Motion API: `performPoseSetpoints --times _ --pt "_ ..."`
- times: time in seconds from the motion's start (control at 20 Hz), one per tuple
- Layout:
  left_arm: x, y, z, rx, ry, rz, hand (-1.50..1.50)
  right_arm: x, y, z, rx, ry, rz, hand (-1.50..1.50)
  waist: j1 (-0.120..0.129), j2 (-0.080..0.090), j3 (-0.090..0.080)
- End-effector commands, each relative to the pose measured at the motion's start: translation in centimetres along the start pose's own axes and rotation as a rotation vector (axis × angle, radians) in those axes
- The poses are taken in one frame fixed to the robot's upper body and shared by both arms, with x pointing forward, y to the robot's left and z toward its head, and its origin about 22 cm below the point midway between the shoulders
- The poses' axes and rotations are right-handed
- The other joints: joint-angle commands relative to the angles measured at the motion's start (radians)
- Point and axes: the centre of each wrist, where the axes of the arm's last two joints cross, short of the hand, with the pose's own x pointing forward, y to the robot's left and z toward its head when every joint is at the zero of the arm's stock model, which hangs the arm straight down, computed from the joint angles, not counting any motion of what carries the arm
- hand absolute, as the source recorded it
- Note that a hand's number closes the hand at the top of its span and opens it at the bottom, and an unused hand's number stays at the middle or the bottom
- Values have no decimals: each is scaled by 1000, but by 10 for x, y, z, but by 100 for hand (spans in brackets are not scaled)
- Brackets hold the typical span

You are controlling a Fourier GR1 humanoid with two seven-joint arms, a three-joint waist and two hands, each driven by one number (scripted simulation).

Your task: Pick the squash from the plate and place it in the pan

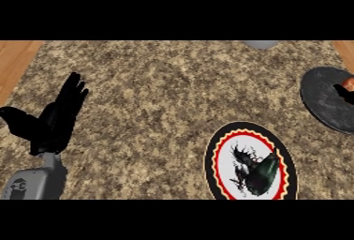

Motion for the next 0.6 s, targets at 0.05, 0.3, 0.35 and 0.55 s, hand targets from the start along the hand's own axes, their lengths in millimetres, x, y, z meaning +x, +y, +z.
performPoseSetpoints --times 0.05,0.3,0.35,0.55 --pt "-1 -23 -3 -16 1 4 0 -11 17 -5 32 -13 -11 150 15 7 1" --pt "3 -10 2 -5 -12 2 0 -27 45 19 109 217 -49 150 28 11 3" --pt "16 -4 -3 -5 -1 1 0 -31 43 20 139 245 -59 -150 18 7 2" --pt "15 -6 -2 -3 -3 6 0 -43 57 39 212 261 -97 -150 31 16 5"
